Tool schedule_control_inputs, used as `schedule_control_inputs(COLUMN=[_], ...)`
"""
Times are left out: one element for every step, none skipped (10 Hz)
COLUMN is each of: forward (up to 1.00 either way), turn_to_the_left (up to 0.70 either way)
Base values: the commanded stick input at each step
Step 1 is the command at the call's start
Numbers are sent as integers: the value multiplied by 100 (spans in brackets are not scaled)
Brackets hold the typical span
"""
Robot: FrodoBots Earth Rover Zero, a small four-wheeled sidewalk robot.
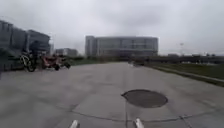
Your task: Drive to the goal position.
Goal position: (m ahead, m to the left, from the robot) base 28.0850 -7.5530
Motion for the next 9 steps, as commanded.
schedule_control_inputs(forward=[70,70,70,70,70,70,70,70,70], turn_to_the_left=[0,0,0,0,0,0,0,0,0])
